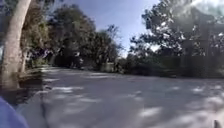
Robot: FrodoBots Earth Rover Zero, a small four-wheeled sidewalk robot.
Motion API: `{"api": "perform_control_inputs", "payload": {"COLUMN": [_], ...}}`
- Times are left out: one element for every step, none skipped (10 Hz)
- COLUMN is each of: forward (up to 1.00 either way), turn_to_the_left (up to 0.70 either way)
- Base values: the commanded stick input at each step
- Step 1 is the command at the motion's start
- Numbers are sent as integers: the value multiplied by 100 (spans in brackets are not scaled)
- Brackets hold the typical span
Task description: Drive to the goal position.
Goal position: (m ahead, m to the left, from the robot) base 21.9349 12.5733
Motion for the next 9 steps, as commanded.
{"api": "perform_control_inputs", "payload": {"forward": [70,70,70,70,70,70,70,70,70], "turn_to_the_left": [35,35,35,35,35,35,32,0,0]}}
